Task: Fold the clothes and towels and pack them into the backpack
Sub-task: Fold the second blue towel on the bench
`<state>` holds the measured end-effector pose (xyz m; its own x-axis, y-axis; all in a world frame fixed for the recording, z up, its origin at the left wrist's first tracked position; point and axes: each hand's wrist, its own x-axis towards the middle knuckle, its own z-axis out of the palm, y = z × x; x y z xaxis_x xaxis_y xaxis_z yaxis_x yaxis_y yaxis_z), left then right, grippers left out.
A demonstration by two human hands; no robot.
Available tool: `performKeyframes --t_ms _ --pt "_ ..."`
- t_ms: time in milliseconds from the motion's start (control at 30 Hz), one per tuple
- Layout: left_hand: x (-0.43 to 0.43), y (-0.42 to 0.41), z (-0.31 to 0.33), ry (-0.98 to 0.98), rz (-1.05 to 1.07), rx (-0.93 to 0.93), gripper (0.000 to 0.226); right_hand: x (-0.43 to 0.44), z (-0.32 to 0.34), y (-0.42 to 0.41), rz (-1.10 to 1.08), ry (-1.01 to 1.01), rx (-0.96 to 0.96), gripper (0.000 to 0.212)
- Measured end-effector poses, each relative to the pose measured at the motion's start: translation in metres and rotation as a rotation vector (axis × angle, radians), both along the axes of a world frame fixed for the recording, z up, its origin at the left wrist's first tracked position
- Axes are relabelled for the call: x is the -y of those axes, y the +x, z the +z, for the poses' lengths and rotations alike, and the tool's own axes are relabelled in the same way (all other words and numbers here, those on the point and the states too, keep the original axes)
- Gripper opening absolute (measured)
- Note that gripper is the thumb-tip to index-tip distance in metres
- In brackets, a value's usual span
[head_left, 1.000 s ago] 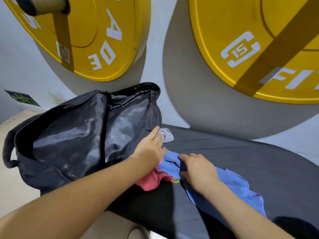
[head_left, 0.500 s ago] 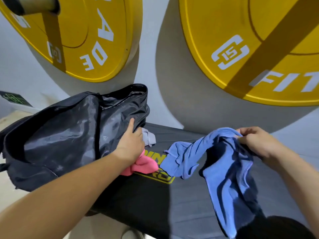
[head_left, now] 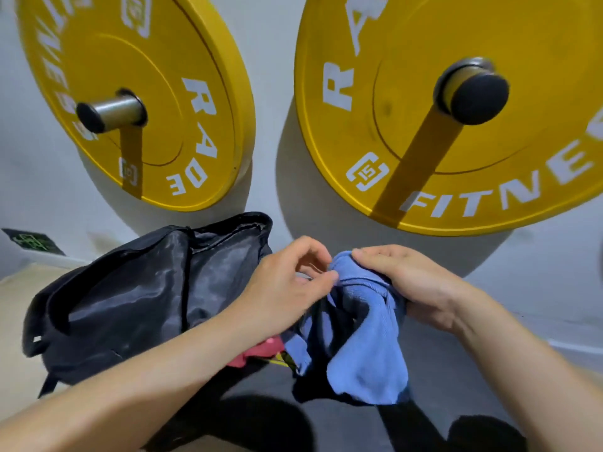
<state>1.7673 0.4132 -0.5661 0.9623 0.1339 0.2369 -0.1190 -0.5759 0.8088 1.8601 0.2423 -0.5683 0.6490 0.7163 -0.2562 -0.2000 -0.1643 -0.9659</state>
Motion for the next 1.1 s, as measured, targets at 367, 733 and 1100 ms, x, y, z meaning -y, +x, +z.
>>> performKeyframes --t_ms 367,733,1100 --pt "0.040 -0.093 0.087 -0.357 0.083 0.105 0.018 0.053 0.079 -0.080 0.139 0.058 0.358 0.023" --pt "0.104 -0.154 0.103 -0.273 0.030 0.213 0.012 0.114 0.140 -0.159 0.051 -0.058 0.650 0.042" --pt "0.117 -0.213 0.185 -0.073 -0.263 -0.070 0.014 0.188 0.174 -0.198 -0.038 0.038 0.848 0.031"
